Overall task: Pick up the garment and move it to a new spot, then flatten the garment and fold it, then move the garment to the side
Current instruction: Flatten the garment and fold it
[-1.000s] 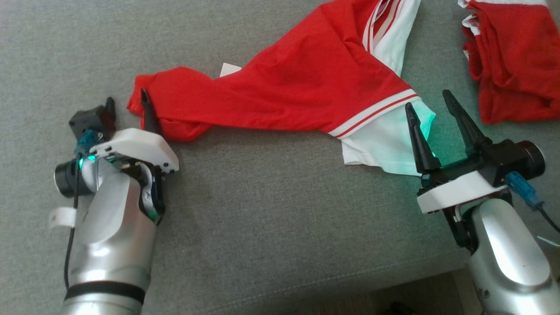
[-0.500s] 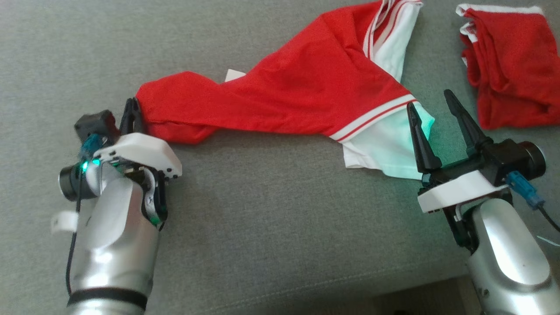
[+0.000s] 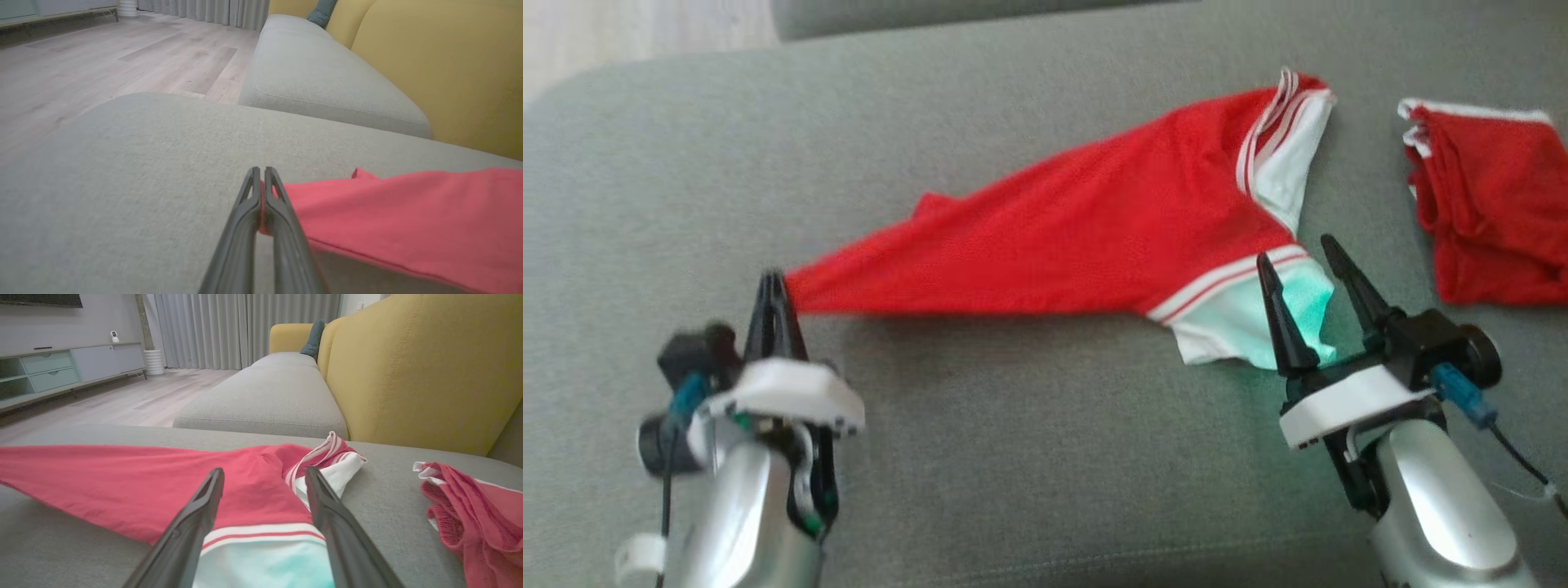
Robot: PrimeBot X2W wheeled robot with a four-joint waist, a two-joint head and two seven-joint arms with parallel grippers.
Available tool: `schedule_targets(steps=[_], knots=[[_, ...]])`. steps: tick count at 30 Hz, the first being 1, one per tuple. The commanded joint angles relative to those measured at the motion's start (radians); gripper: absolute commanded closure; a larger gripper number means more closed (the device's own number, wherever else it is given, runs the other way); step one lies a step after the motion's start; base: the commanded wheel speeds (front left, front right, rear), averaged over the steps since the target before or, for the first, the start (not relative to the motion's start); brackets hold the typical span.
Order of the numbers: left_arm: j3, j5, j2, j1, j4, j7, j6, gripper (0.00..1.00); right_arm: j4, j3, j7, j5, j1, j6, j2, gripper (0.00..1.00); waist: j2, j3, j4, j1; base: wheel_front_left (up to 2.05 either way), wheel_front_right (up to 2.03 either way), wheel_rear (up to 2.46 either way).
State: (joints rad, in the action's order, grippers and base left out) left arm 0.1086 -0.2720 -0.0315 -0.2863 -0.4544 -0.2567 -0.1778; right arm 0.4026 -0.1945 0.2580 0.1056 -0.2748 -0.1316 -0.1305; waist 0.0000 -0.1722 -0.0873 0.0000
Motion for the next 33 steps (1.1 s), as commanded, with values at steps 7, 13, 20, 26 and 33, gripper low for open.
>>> schedule_targets(steps=[7, 13, 20, 26, 33], knots=[[-0.055, 0.013, -0.019, 0.072, 0.014, -0.005, -0.021, 0.0, -0.005, -0.026, 0.004, 0.004, 0.004, 0.001, 0.022, 0.0, 0.0, 0.052, 0.02, 0.0, 0.0, 0.0, 0.0], [-0.066, 0.082, -0.019, 0.106, 0.053, -0.005, -0.02, 0.0, -0.001, -0.018, 0.004, 0.005, 0.012, 0.001, 0.043, 0.0, 0.0, 0.067, 0.006, 0.0, 0.0, 0.0, 0.0], [-0.06, 0.098, -0.019, 0.154, 0.086, -0.005, -0.015, 0.0, 0.01, 0.003, 0.004, -0.002, 0.029, 0.001, 0.063, 0.0, 0.0, 0.081, -0.002, 0.0, 0.0, 0.0, 0.0], [-0.028, 0.078, -0.019, 0.159, 0.085, -0.005, -0.013, 0.0, 0.083, 0.072, 0.004, -0.032, 0.048, 0.001, 0.067, 0.0, 0.0, 0.066, 0.008, 0.0, 0.0, 0.0, 0.0], [0.019, 0.056, -0.019, 0.152, 0.069, -0.005, -0.014, 0.0, 0.214, 0.141, 0.004, -0.085, 0.044, 0.001, 0.066, 0.0, 0.0, 0.041, 0.019, 0.0, 0.0, 0.0, 0.0]])
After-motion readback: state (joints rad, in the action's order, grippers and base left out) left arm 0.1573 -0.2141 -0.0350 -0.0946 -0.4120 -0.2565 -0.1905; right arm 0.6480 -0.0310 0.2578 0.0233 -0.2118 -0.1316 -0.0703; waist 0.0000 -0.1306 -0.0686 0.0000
